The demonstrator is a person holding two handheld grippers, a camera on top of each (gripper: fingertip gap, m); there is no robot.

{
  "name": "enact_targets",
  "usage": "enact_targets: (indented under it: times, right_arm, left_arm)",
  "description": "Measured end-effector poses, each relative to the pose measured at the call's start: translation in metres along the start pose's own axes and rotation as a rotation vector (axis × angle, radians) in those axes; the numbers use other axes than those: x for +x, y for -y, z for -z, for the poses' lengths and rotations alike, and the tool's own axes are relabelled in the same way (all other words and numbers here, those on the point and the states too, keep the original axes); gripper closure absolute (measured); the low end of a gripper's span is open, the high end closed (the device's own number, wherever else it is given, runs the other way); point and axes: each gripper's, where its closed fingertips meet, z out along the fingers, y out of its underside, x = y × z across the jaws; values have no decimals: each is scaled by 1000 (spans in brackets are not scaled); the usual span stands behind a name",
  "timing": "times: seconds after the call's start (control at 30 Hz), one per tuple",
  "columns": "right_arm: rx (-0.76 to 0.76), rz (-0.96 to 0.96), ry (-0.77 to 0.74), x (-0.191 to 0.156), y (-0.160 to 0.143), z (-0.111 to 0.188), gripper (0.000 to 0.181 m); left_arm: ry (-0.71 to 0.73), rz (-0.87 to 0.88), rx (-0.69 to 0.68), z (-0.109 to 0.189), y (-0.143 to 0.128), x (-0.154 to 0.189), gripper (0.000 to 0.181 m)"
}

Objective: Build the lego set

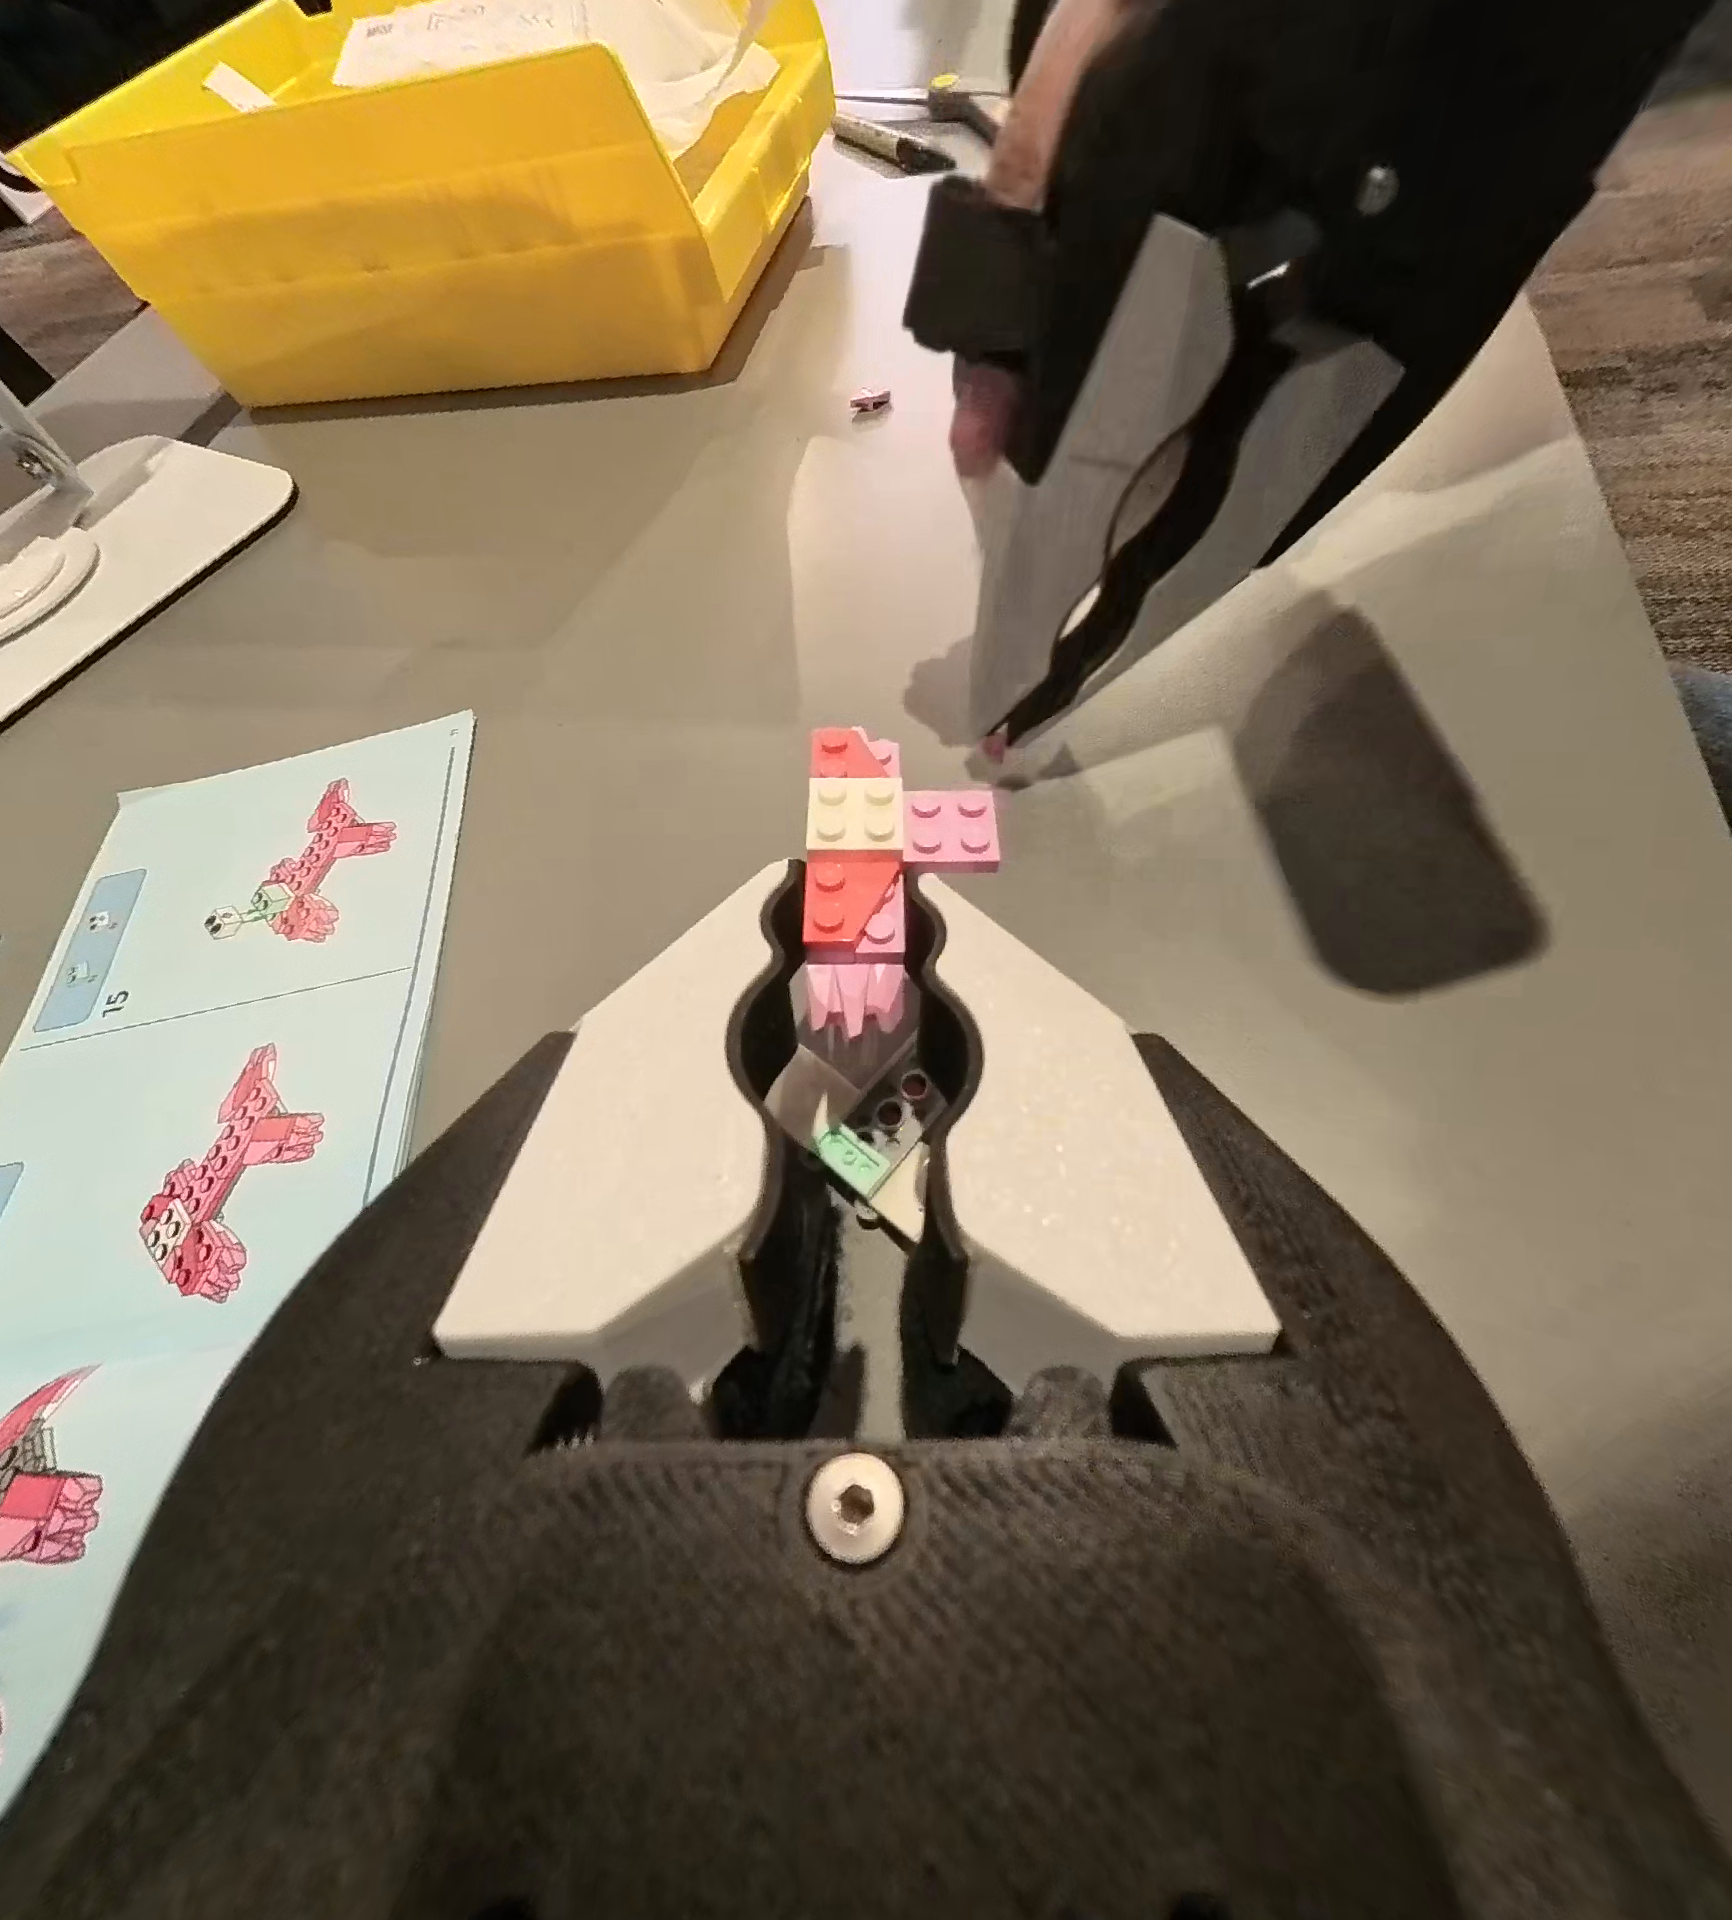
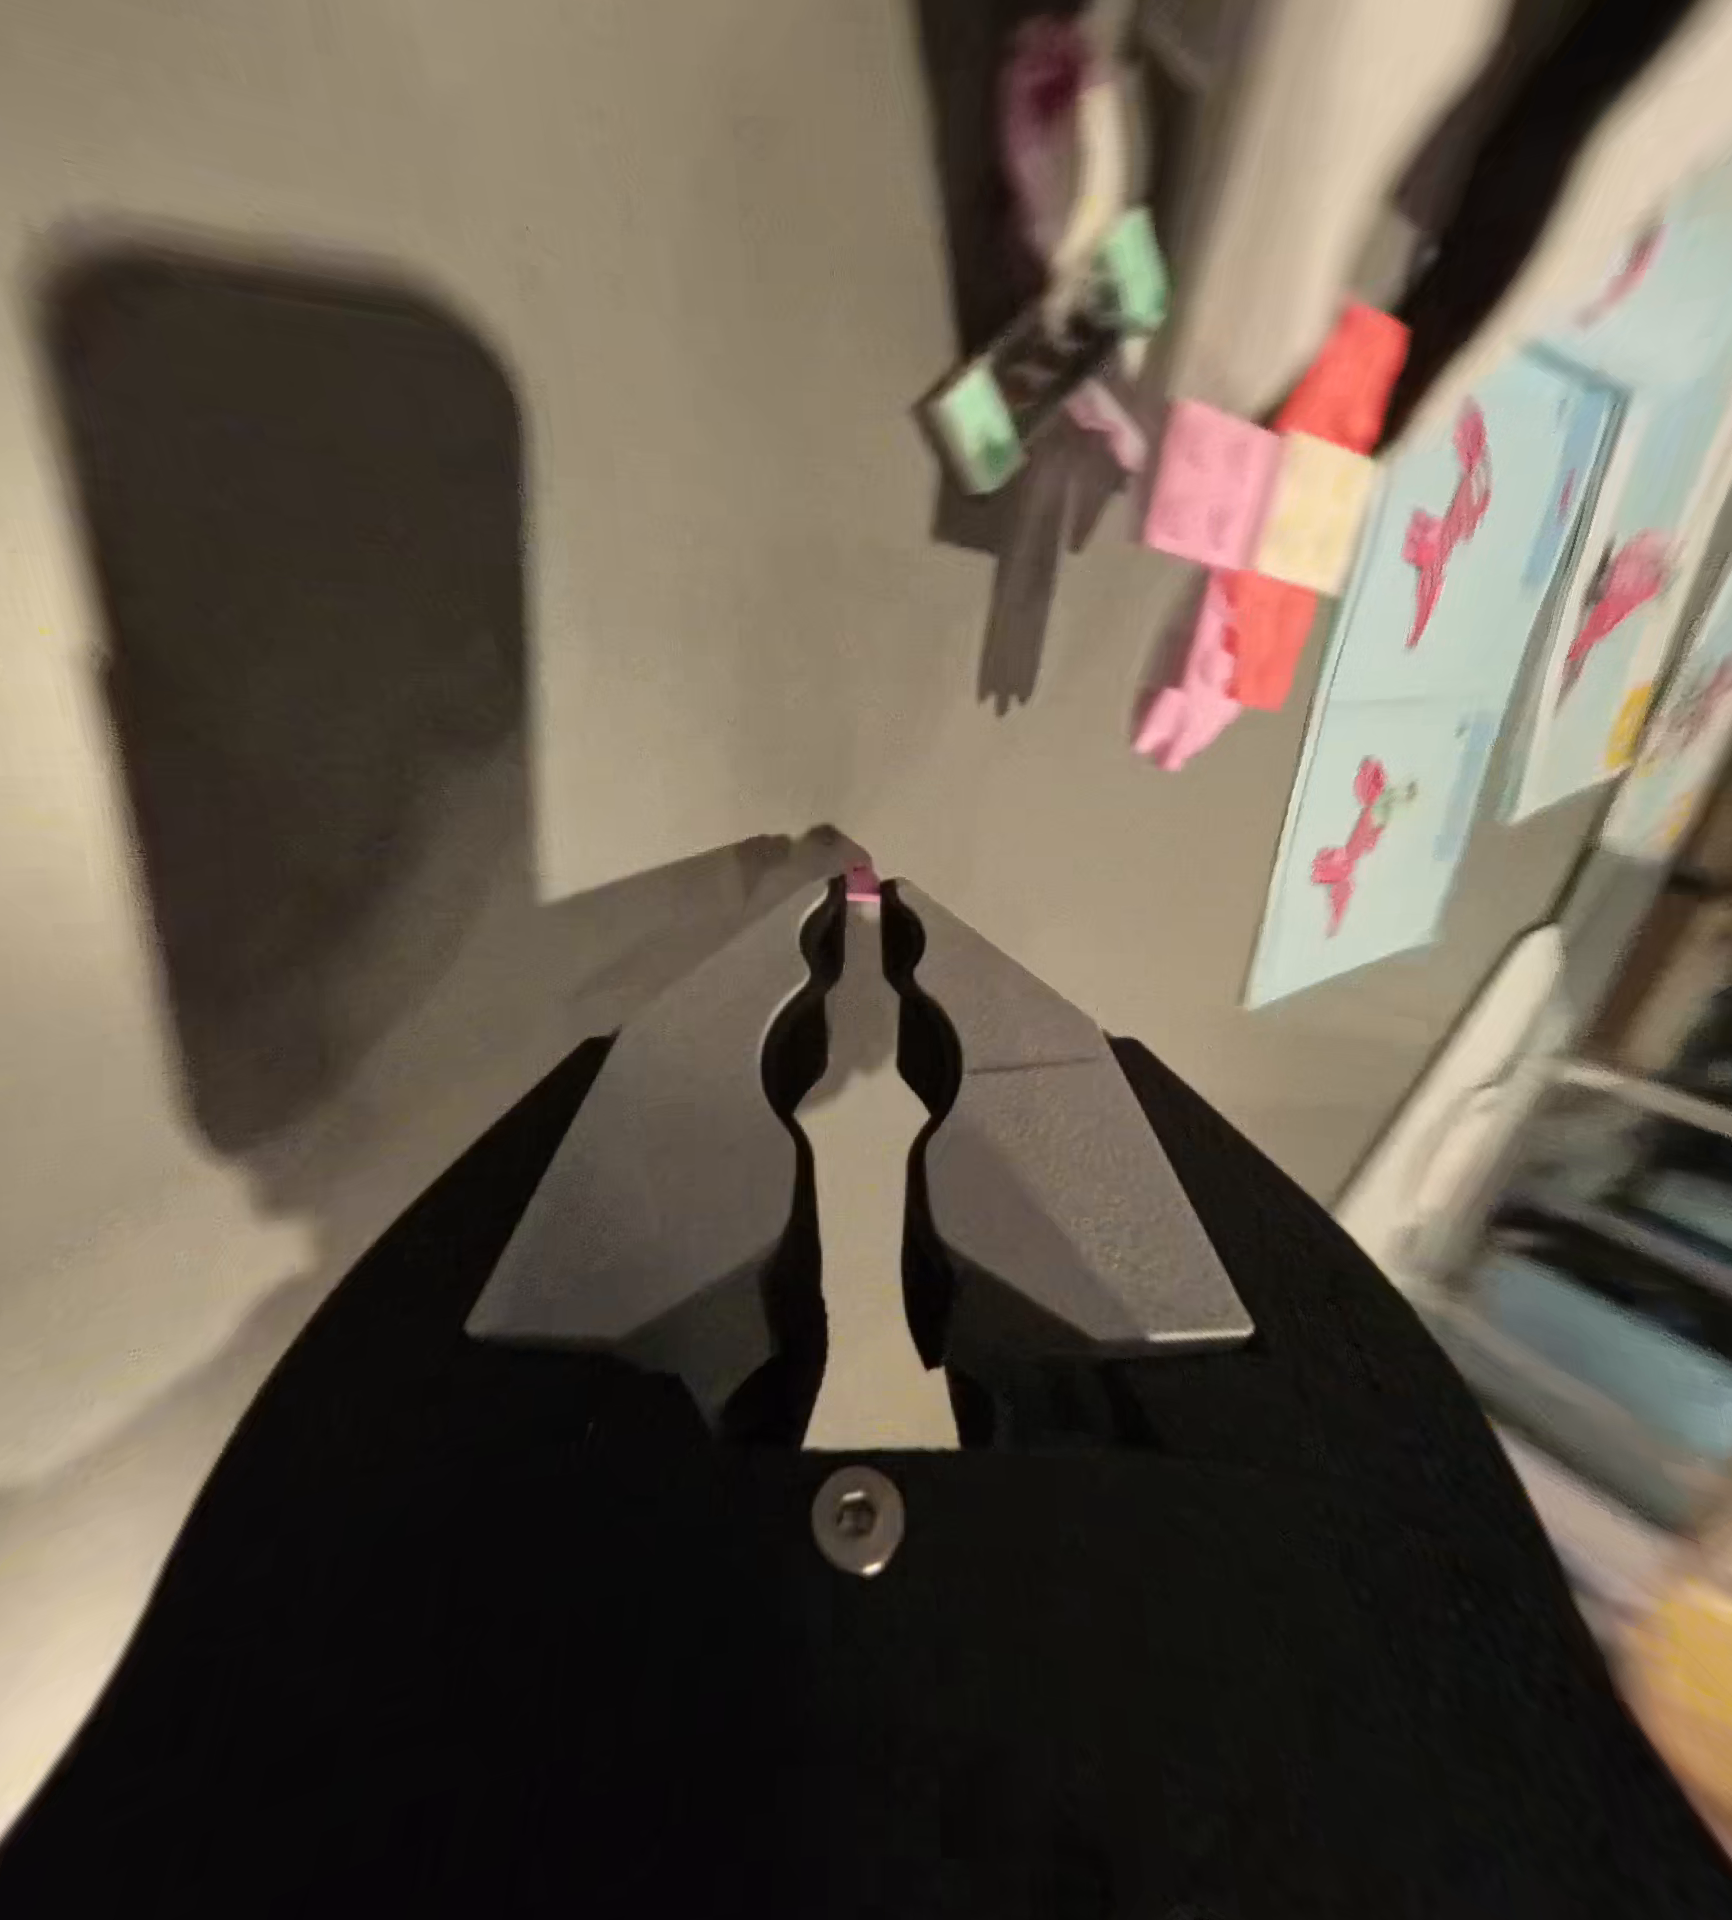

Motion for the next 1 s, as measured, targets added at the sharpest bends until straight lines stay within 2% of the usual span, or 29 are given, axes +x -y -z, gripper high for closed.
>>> enact_targets:
  times: [0.2, 0.4, 0.63, 1.0]
  right_arm:
    - [-263, 588, -91, 2, -13, 1, 177]
    - [-223, 951, -70, -16, 1, 2, 177]
    - [-133, 1093, -53, -22, 12, 6, 167]
    - [-29, 1237, -41, -36, 21, 14, 164]
  left_arm:
    - [0, 0, 0, 0, 0, 0, 164]
    - [-3, -1, 1, 0, 0, 1, 164]
    - [-2, -1, 1, 0, 1, 0, 164]
    - [-8, 0, -1, -1, 0, 1, 164]
